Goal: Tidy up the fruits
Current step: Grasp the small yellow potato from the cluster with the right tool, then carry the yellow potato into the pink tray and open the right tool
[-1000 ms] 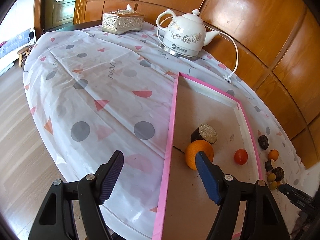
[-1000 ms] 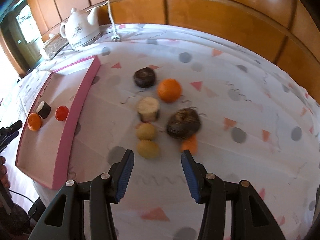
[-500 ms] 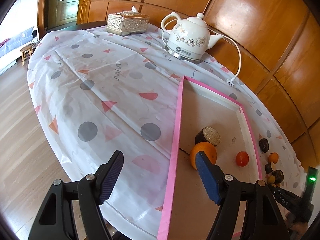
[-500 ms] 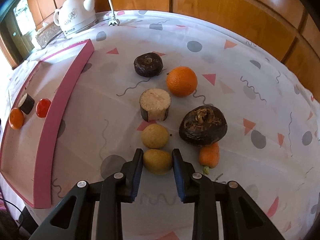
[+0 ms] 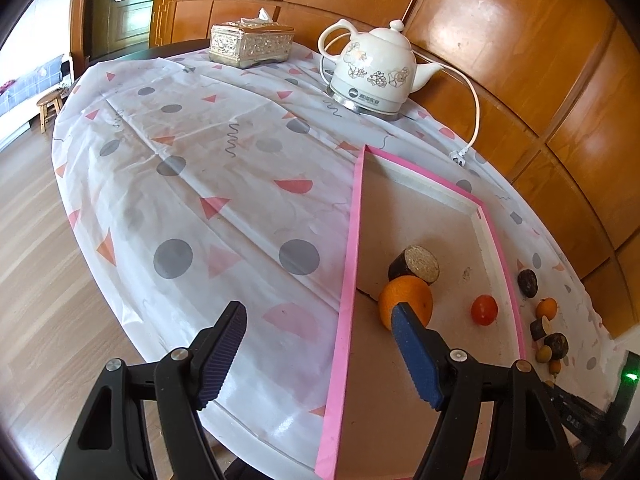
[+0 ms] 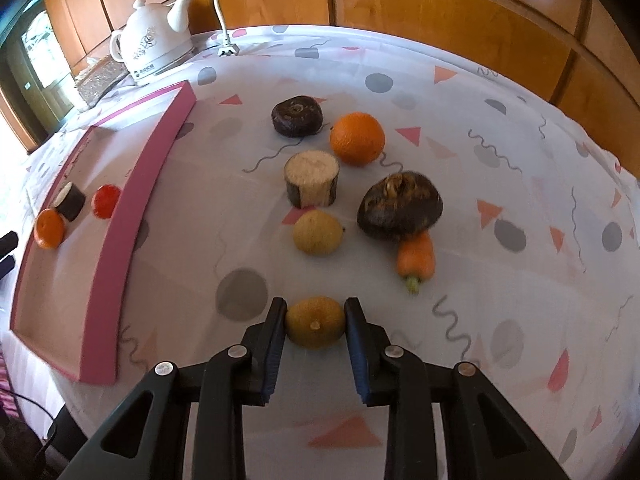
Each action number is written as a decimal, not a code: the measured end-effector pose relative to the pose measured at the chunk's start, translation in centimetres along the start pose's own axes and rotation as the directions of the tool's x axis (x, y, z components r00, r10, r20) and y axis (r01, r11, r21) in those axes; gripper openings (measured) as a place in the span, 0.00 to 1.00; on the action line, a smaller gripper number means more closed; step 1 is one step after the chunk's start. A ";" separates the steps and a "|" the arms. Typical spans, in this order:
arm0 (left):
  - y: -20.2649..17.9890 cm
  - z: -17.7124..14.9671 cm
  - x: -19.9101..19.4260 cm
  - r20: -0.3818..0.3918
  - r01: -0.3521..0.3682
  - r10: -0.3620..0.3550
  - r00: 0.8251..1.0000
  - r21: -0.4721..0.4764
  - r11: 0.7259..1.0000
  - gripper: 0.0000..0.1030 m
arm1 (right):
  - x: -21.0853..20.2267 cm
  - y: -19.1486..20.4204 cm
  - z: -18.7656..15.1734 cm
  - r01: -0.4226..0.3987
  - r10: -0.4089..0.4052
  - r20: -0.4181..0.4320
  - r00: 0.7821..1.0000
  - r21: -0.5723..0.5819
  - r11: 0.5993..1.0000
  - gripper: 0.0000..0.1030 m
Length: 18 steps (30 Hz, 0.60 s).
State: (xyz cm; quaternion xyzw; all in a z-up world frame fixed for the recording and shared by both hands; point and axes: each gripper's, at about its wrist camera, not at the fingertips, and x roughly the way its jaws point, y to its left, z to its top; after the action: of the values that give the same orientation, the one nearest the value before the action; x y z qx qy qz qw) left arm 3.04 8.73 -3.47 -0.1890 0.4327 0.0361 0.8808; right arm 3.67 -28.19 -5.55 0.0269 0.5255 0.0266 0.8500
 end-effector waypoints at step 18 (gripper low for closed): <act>-0.1 -0.2 0.6 -0.035 0.010 -0.010 0.999 -0.002 1.000 0.75 | -5.2 8.9 1.6 -0.203 0.219 0.102 0.970 -0.151 0.968 0.28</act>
State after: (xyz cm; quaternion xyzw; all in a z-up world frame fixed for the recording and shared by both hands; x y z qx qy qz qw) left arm 3.31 8.52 -4.02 -0.1925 0.4469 0.0287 0.8731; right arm 2.64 -19.74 0.43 0.0248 0.4654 0.1521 0.8716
